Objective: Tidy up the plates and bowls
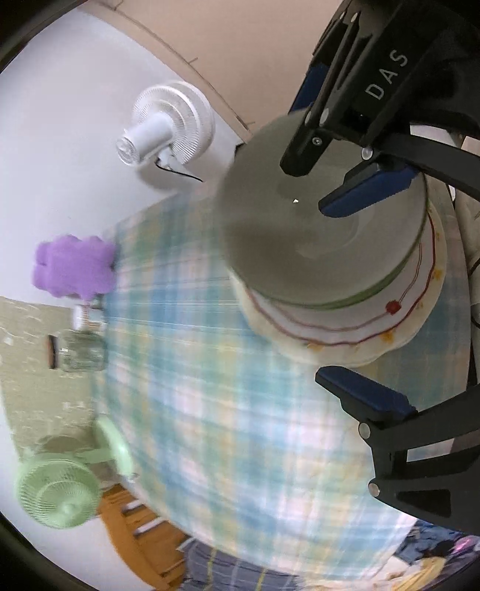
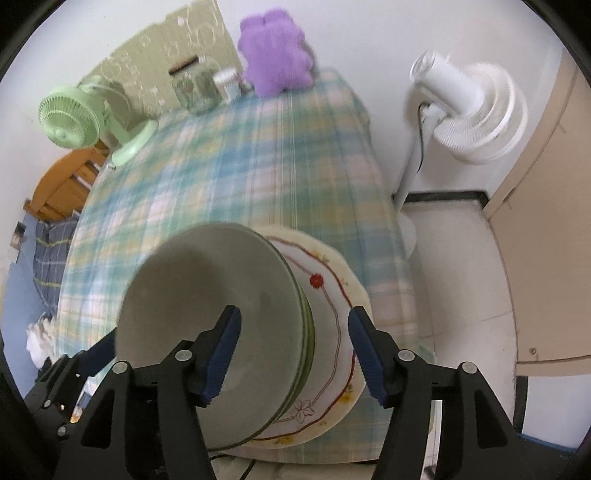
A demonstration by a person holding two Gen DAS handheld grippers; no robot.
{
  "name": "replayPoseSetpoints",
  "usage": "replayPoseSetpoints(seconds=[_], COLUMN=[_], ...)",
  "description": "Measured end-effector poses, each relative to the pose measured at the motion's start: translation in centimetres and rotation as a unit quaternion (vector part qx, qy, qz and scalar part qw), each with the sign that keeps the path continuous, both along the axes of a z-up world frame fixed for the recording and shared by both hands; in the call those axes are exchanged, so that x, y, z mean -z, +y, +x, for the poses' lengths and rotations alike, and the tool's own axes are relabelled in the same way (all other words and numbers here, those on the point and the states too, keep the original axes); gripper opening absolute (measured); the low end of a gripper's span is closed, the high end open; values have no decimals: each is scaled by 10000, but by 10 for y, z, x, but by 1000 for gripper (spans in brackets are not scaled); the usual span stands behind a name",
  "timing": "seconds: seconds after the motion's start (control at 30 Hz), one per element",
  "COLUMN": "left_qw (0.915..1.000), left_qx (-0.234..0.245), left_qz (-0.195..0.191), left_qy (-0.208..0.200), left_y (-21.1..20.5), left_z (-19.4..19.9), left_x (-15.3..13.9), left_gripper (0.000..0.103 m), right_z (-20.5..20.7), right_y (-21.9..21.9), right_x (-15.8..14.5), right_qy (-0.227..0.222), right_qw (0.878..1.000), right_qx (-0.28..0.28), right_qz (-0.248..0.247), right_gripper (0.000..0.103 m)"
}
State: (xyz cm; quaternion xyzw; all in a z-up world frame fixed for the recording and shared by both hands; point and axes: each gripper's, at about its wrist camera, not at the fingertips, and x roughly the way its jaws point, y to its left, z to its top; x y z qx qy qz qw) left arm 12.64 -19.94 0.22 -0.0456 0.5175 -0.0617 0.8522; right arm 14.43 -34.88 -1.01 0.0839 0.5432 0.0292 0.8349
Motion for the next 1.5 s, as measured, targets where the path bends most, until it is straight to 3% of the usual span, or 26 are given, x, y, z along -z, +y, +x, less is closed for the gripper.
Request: replayPoseSetpoints(seconds=[0.27, 0.47, 0.73, 1.03, 1.23, 1.5], left_qw=[9975, 9930, 9851, 9831, 9750, 9750], left_qx=[295, 550, 740, 13, -272, -280], left_qz=[99, 275, 594, 611, 767, 681], left_qy=[-640, -1007, -1436, -1723, -2067, -2098], left_y=[33, 78, 140, 200, 213, 214], left_z=[-12, -27, -50, -83, -104, -125], left_x=[-33, -35, -26, 0, 14, 30], left_gripper=[89, 89, 90, 94, 95, 95], right_z=[-26, -51, -81, -109, -128, -150], right_y=[31, 71, 130, 172, 186, 192], right_x=[-52, -60, -49, -24, 0, 18], right_qy=[-889, -1196, -1565, -1956, -2118, -2328], right_qw=[9942, 9892, 9815, 9752, 9733, 9688], right_qx=[319, 542, 735, 385, 173, 136], right_qz=[-508, -649, -824, -961, -868, -838], right_gripper=[68, 68, 72, 81, 81, 83])
